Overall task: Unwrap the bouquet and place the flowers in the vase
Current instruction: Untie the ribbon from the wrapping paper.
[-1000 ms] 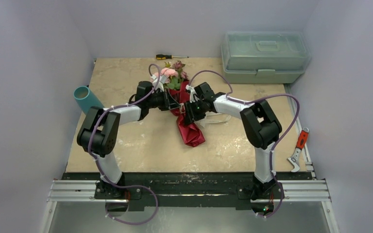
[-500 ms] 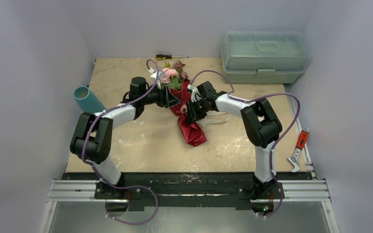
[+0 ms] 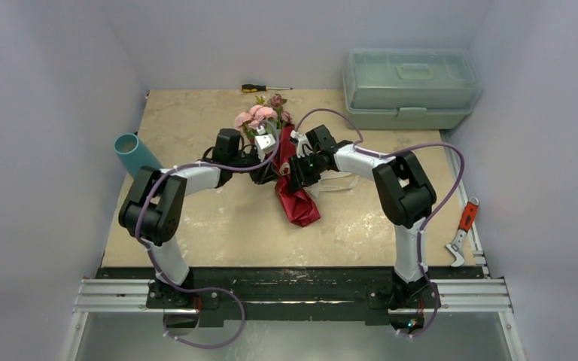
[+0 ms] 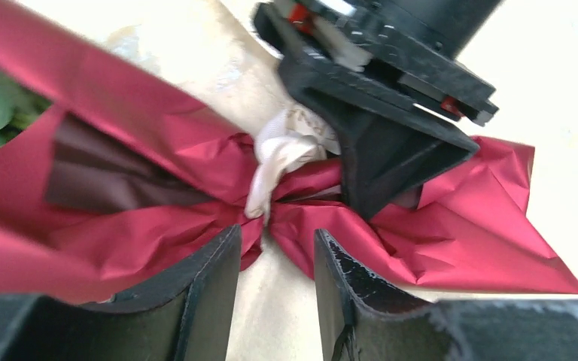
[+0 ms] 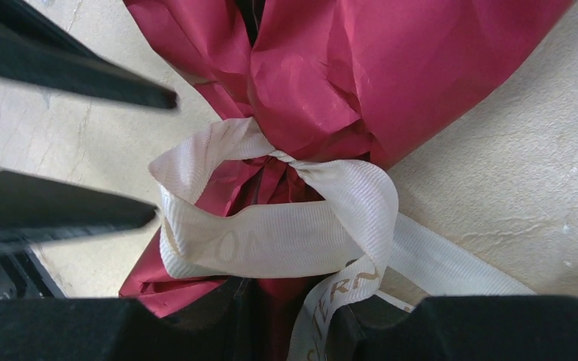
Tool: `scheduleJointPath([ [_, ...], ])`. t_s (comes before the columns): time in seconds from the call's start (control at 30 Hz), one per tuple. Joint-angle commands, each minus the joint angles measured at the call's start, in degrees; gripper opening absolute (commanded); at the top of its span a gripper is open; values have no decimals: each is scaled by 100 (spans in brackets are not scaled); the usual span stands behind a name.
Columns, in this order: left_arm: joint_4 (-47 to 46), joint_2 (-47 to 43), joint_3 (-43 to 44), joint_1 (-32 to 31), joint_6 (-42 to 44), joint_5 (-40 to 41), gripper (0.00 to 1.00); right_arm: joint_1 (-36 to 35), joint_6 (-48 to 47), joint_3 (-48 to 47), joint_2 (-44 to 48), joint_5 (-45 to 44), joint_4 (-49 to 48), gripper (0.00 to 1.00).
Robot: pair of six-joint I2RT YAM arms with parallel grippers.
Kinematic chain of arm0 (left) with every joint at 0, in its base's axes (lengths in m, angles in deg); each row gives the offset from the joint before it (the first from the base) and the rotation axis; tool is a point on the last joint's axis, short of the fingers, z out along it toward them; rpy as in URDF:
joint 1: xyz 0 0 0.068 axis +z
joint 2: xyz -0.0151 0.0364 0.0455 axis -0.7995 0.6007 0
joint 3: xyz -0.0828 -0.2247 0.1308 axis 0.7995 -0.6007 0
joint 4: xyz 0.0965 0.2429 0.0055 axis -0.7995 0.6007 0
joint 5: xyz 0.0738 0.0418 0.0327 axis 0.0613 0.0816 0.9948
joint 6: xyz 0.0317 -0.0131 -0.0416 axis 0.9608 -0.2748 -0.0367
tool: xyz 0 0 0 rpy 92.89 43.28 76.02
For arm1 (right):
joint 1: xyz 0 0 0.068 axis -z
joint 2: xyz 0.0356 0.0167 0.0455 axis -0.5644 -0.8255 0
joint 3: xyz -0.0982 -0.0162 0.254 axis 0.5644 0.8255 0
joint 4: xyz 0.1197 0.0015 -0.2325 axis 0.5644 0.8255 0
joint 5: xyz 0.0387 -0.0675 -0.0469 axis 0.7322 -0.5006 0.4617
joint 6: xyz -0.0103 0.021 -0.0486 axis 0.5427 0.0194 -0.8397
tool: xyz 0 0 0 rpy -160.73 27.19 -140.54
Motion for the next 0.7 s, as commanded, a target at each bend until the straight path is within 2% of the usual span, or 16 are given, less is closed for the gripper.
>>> scheduleJointPath([
  [0.0, -87, 163, 260, -272, 824, -185, 39, 20, -327, 78, -277, -373, 638, 36],
  [0.37, -829, 447, 186, -549, 248, 21, 31, 92, -508, 287, -165, -349, 737, 36],
  [0.5, -664, 98, 105, -536, 436, 73, 32, 133, -578, 384, -103, -348, 757, 36],
  [0.67, -353, -325, -95, -531, 628, 119, 38, 171, -648, 508, -24, -297, 778, 36],
])
